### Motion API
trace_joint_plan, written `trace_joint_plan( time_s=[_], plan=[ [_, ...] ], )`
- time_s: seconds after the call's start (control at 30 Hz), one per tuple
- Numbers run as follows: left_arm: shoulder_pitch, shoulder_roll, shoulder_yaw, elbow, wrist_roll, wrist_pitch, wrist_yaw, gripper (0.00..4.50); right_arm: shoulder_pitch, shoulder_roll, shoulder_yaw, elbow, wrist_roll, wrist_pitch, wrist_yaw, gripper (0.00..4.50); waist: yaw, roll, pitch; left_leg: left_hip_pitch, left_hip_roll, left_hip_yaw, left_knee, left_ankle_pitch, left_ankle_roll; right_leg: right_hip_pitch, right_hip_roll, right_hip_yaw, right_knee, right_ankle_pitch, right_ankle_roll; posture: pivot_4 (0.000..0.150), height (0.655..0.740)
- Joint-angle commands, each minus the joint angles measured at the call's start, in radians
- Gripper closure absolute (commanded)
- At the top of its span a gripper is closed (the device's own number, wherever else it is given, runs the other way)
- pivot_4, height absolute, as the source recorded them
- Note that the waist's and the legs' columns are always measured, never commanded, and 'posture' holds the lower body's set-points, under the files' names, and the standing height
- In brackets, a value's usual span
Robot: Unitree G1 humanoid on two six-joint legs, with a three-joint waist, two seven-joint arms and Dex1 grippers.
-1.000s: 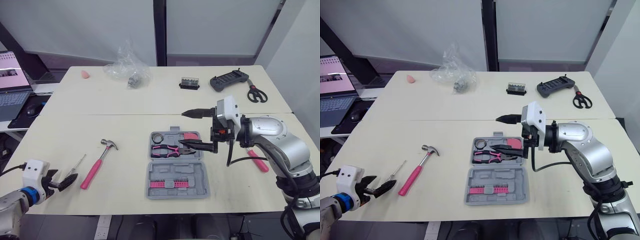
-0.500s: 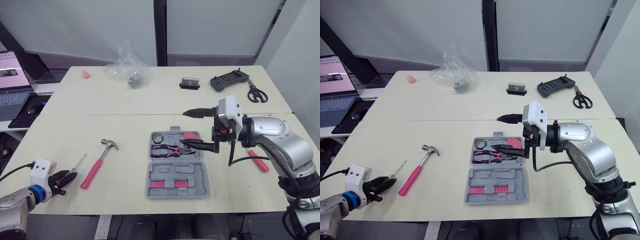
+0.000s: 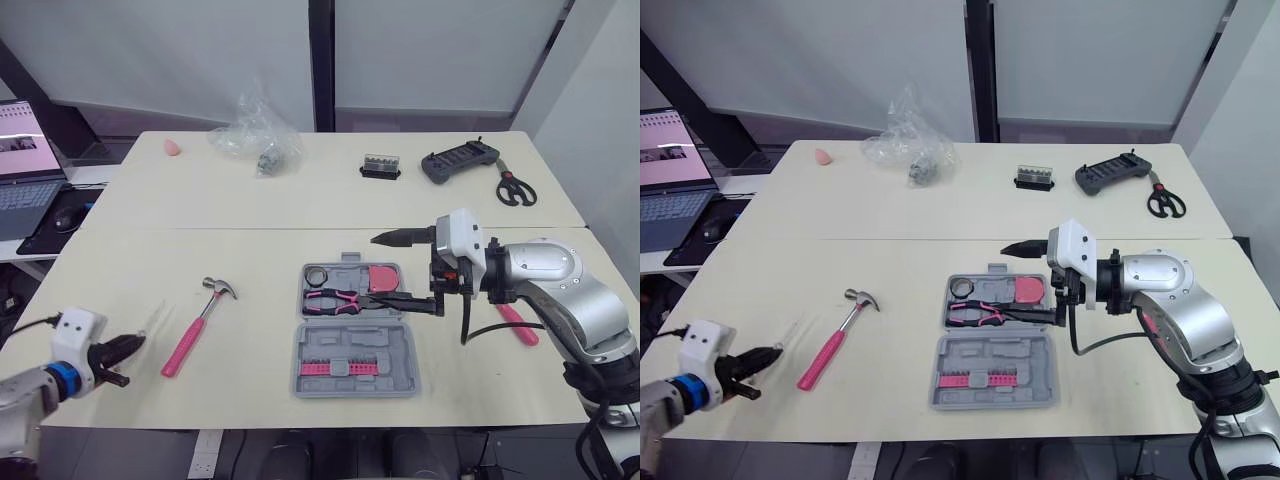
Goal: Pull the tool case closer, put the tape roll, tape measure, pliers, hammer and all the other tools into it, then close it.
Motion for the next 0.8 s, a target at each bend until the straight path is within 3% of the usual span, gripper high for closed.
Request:
trace_joint_plan(
  time_s=[0.03, 0.1, 0.27, 0.4, 0.5, 0.8],
  plan=[
    [0.019, 0.083, 0.026, -0.263, -0.046, 0.094, -0.044, 4.31, 0.035, -0.035, -0.024, -0.015, -0.032, -0.075, 0.028, 0.0, 0.004, 0.0, 0.0, 0.0, 0.0, 0.0, 0.0, 0.0, 0.0, 0.0, 0.0, 0.0, 0.0, 0.0, 0.0, 0.15, 0.74],
    [0.02, 0.129, -0.006, -0.427, -0.07, 0.155, -0.082, 4.31, 0.063, -0.049, -0.029, -0.014, -0.05, -0.092, 0.02, 0.0, 0.005, 0.0, 0.0, 0.0, 0.0, 0.0, 0.0, 0.0, 0.0, 0.001, 0.0, 0.0, -0.001, 0.0, 0.0, 0.15, 0.74],
    [-0.046, 0.174, -0.151, -0.642, -0.074, 0.234, -0.116, 4.31, 0.086, -0.074, -0.035, -0.022, -0.052, -0.063, 0.016, 0.0, -0.001, 0.002, 0.002, 0.0, 0.0, 0.001, 0.0, 0.0, 0.0, 0.001, 0.0, 0.001, -0.001, 0.0, 0.0, 0.15, 0.74],
    [-0.18, 0.172, -0.417, -0.742, 0.04, 0.2, -0.16, 4.31, 0.094, -0.083, -0.042, -0.017, -0.066, -0.076, 0.004, 0.0, -0.002, 0.002, 0.002, 0.0, 0.0, 0.002, 0.0, 0.0, 0.0, 0.001, 0.001, 0.001, 0.0, 0.0, 0.0, 0.15, 0.74],
    [-0.329, 0.087, -0.608, -0.75, 0.126, 0.204, -0.16, 4.31, 0.115, -0.094, -0.049, -0.027, -0.077, -0.084, 0.006, 0.0, 0.002, 0.002, 0.002, 0.0, 0.0, 0.002, 0.0, 0.0, 0.0, 0.001, 0.001, 0.001, -0.001, 0.0, 0.0, 0.15, 0.74],
    [-0.485, -0.094, -0.82, -0.692, 0.233, 0.244, -0.149, 4.31, 0.188, -0.12, -0.071, -0.089, -0.091, -0.071, -0.018, 0.0, -0.001, 0.001, 0.002, -0.001, -0.001, 0.002, 0.001, 0.0, 0.0, 0.001, 0.001, 0.001, -0.001, 0.0, 0.0, 0.15, 0.74]
  ],
)
